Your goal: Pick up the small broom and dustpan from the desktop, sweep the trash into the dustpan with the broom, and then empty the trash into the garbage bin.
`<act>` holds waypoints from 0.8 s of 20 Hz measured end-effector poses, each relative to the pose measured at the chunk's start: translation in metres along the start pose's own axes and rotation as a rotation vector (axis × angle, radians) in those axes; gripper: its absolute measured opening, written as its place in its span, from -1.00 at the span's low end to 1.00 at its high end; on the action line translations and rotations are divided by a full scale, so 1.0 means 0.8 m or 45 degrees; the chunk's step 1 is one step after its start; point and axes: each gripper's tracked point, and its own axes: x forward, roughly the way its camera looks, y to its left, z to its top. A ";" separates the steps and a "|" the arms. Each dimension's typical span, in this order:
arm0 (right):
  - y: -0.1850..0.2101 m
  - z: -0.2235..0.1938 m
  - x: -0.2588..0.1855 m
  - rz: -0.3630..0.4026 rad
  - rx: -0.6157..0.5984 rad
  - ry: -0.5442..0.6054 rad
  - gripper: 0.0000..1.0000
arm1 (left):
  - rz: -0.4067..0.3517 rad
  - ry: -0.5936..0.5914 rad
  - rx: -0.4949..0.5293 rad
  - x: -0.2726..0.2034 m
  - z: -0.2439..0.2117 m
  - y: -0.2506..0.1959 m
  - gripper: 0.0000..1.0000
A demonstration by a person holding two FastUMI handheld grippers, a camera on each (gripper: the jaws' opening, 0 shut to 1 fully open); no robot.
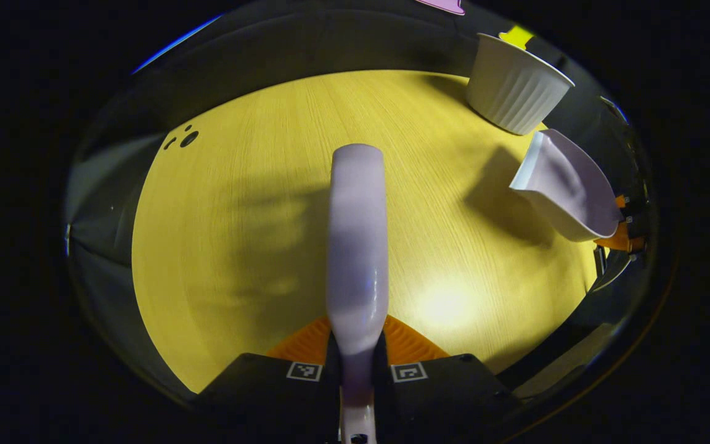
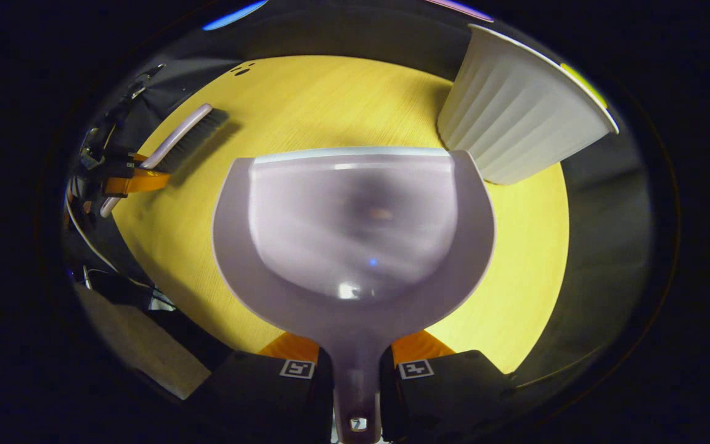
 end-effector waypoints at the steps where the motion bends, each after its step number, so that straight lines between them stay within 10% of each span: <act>1: -0.001 -0.001 0.004 0.001 0.016 0.012 -0.31 | 0.004 0.009 0.000 -0.001 -0.001 0.001 -0.47; 16: -0.002 0.001 0.008 -0.009 0.093 0.094 -0.23 | 0.078 0.040 0.036 -0.001 -0.003 0.023 -0.41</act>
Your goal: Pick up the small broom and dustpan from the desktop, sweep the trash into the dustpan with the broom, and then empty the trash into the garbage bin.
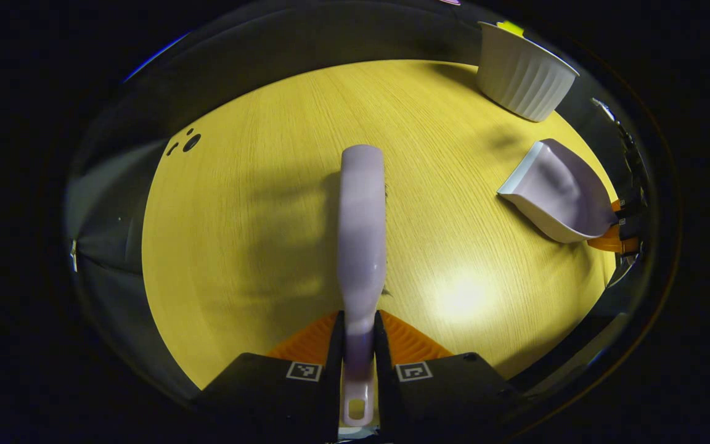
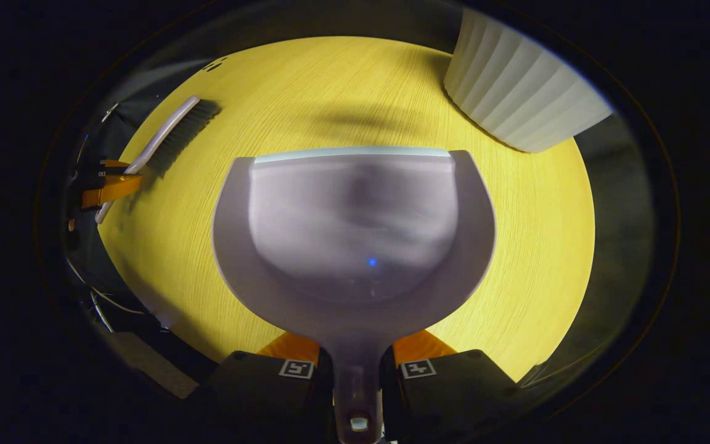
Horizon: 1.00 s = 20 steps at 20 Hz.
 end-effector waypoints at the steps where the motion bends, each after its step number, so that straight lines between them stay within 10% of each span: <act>1: 0.000 0.000 0.001 0.000 -0.001 0.004 -0.27 | 0.004 -0.003 -0.001 -0.003 -0.002 0.001 -0.41; 20: 0.008 -0.006 -0.087 0.065 0.010 -0.146 -0.04 | 0.125 -0.244 -0.016 -0.122 -0.018 0.005 -0.20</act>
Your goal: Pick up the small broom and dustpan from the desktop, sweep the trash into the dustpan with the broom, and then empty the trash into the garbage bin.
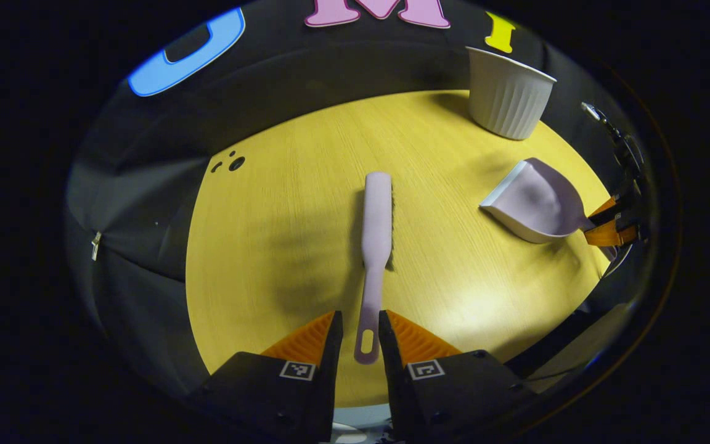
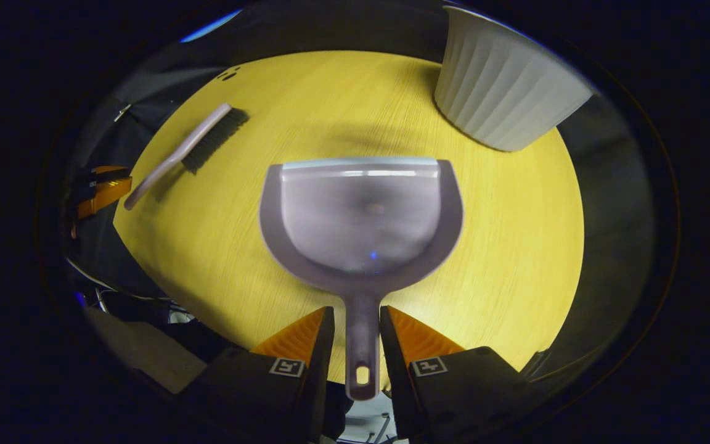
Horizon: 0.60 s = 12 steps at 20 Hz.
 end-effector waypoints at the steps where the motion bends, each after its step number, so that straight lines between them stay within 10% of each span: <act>1: 0.005 0.009 -0.016 0.011 0.016 -0.056 -0.05 | 0.008 -0.036 -0.011 -0.008 0.007 0.000 -0.20; 12: 0.021 0.163 -0.193 -0.032 0.022 -0.824 -0.05 | -0.014 -0.674 -0.067 -0.126 0.153 -0.018 -0.20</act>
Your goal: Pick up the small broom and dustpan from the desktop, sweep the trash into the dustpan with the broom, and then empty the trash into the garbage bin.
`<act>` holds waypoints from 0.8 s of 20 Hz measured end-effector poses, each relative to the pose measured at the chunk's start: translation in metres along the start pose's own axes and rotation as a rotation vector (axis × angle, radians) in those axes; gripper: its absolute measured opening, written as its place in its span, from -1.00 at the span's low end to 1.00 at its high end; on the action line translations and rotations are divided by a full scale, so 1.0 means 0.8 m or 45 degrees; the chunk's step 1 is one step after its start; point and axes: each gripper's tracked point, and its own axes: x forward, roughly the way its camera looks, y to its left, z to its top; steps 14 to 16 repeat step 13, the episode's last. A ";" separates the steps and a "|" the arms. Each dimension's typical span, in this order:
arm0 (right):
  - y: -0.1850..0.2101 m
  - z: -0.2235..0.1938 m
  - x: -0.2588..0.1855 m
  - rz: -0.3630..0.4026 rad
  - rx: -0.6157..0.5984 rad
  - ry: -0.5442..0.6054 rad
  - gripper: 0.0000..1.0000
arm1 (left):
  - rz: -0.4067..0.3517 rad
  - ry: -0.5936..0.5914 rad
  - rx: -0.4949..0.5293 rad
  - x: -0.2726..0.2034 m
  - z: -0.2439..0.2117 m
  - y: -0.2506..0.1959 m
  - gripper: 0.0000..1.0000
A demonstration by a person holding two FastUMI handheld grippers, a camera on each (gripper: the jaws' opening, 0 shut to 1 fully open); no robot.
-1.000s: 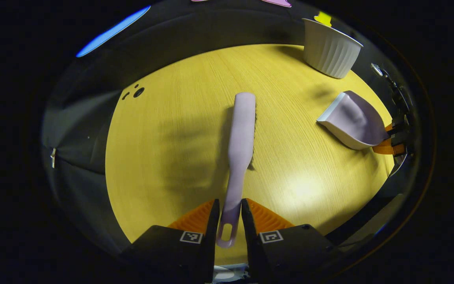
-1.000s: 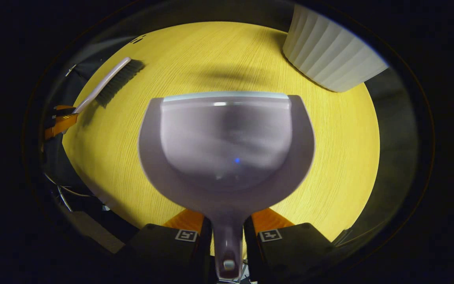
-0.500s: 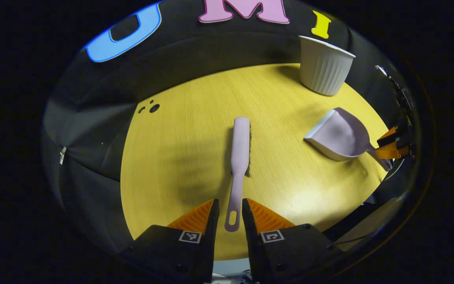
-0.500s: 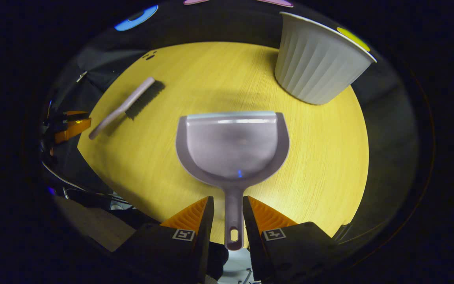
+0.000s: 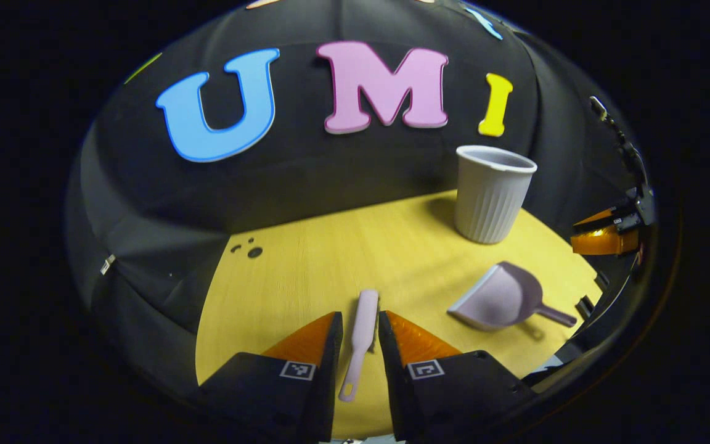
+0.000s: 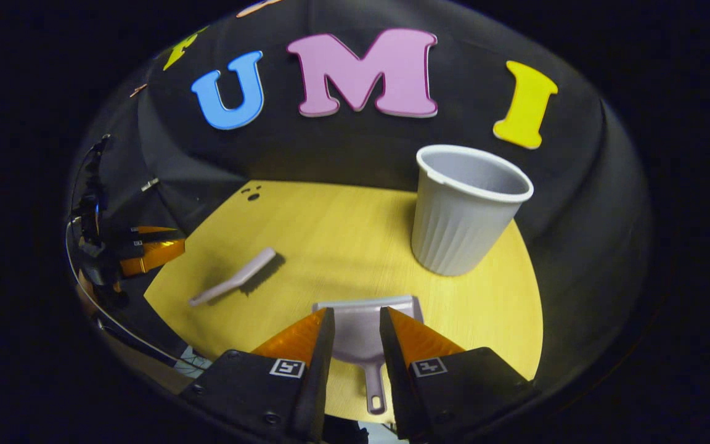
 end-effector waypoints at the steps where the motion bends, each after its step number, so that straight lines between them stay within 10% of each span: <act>1: 0.003 0.015 -0.007 -0.003 -0.017 -0.055 -0.05 | -0.005 -0.052 0.005 -0.004 0.018 -0.004 -0.21; 8: 0.010 0.097 -0.050 -0.076 -0.120 -0.390 -0.06 | -0.066 -0.339 -0.072 -0.046 0.107 -0.033 -0.21; 16: 0.011 0.103 -0.053 -0.070 -0.104 -0.425 -0.06 | -0.042 -0.375 -0.094 -0.054 0.113 -0.025 -0.36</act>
